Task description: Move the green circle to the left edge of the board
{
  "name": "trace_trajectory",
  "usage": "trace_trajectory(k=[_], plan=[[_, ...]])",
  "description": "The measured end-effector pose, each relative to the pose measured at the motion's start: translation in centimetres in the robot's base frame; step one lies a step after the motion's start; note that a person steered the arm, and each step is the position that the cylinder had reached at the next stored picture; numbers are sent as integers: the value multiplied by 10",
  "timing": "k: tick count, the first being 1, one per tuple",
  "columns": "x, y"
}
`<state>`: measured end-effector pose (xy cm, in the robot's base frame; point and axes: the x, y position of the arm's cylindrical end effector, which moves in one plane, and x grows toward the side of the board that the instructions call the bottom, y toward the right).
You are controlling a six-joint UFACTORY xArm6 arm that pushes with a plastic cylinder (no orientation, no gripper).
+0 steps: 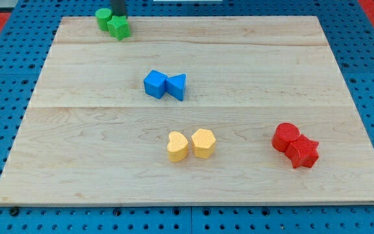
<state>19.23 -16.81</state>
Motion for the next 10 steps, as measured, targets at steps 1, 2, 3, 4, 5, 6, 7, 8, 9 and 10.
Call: trace_trajectory(k=[1, 2, 3, 4, 5, 6, 7, 8, 9, 10], plan=[[1, -50], [19, -59], [-1, -59], [0, -62], [0, -88], [0, -111], [0, -113], [0, -118], [0, -119], [4, -119]])
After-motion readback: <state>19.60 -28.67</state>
